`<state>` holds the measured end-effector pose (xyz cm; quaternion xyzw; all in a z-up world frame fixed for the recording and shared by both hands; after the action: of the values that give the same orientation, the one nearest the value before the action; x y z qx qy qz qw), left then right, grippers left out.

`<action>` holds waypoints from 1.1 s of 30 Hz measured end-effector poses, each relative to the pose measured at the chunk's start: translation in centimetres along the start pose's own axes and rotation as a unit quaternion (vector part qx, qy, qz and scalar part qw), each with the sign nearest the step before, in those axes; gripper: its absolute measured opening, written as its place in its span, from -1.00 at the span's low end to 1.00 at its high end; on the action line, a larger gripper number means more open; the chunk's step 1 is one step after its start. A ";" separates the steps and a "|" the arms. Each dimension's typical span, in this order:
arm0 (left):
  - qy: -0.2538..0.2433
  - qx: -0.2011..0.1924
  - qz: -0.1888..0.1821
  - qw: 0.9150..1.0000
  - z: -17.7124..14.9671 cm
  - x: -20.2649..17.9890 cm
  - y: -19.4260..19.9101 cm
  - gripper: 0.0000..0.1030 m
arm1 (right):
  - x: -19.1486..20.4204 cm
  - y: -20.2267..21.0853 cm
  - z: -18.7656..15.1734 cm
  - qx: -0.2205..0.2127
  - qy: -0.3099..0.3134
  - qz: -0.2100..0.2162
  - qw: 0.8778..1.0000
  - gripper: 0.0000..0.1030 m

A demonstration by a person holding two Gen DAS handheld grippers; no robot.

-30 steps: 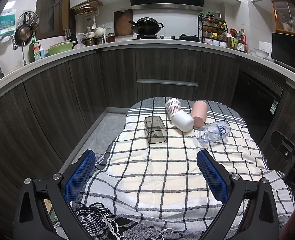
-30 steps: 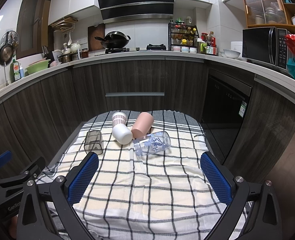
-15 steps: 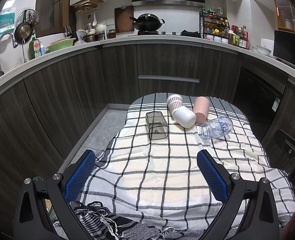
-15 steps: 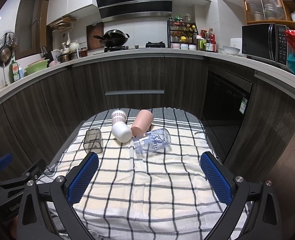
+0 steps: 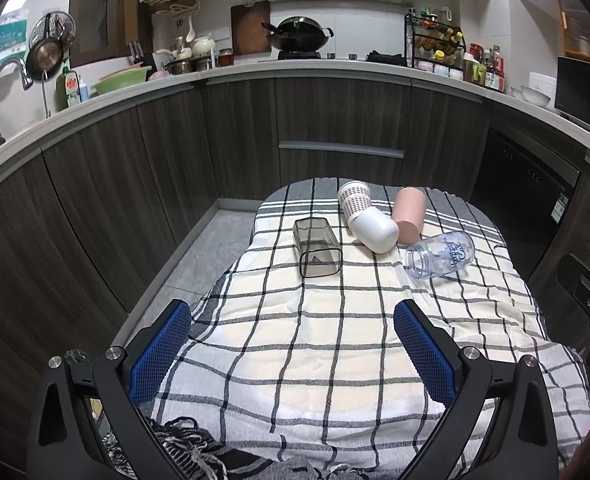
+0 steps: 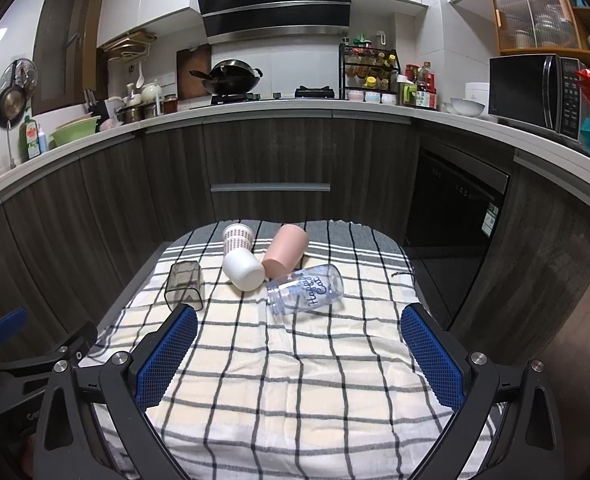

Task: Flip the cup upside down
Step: 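Move the right tool toward the pink cup lying on its side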

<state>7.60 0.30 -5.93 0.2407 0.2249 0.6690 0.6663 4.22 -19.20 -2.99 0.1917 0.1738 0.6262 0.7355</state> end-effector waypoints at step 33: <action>0.037 0.041 0.031 0.998 6.9 1.1 -12.5 1.00 | 2.3 -14.8 5.7 0.086 0.017 0.007 0.996 0.98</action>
<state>21.68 1.43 -8.33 0.2495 0.2690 0.6883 0.6258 20.07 -19.40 -5.49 0.2450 0.2384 0.6173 0.7085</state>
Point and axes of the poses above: each gripper's, at about its wrist camera, not at the fingertips, and y roughly against the way its jaws point, x to its left, z to its top, the point moved 6 cm from there along -y, roughly the way its jaws point
